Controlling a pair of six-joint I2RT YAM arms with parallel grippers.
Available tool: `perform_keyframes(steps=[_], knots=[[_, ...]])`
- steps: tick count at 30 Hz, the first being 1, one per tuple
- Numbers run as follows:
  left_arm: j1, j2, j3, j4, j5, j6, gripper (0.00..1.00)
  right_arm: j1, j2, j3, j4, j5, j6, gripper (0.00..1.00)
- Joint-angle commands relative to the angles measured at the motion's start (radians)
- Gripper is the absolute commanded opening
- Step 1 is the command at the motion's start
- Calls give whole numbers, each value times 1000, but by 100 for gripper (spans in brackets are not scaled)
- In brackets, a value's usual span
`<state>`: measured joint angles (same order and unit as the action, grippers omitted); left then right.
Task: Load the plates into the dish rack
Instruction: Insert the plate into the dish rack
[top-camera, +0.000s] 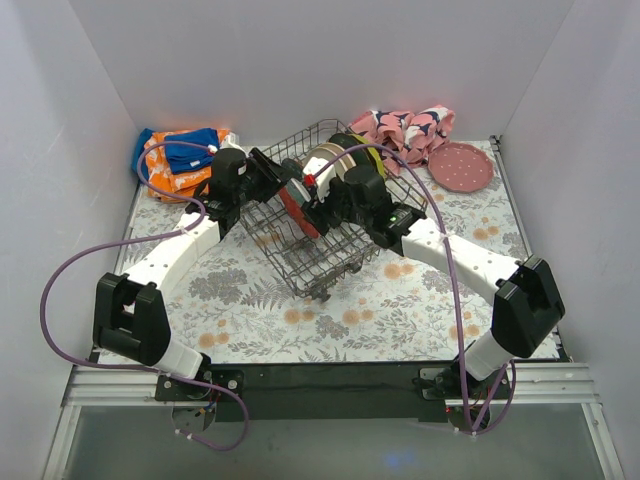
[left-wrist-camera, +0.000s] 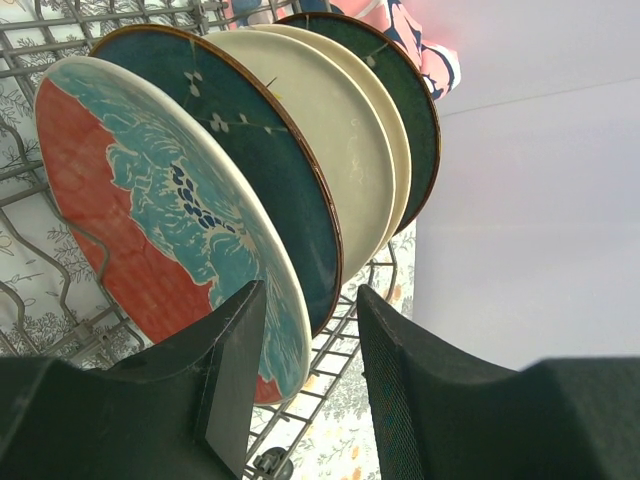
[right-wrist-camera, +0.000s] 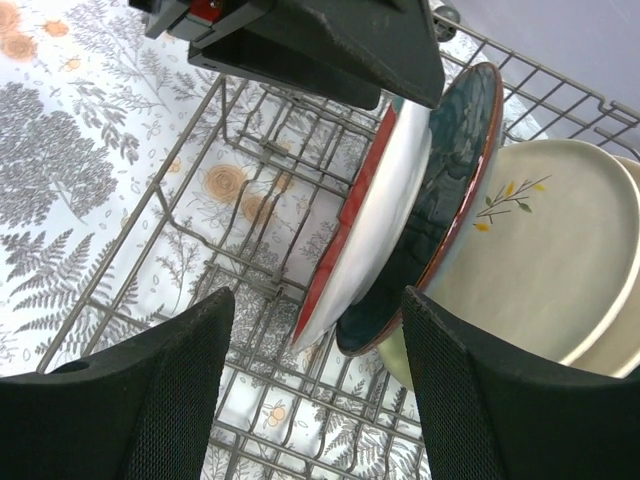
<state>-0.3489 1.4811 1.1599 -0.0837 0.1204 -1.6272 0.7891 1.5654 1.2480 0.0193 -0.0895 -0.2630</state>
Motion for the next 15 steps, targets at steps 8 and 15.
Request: perform_keyframes(steps=[8,15], knots=[[-2,-111,-20,-36,-34,81,41,-122,-137,113,-192,-320,-114,77],[1,-225,-71,-70,-88,162,51,-338,-254,42,-269,-378,-159,79]])
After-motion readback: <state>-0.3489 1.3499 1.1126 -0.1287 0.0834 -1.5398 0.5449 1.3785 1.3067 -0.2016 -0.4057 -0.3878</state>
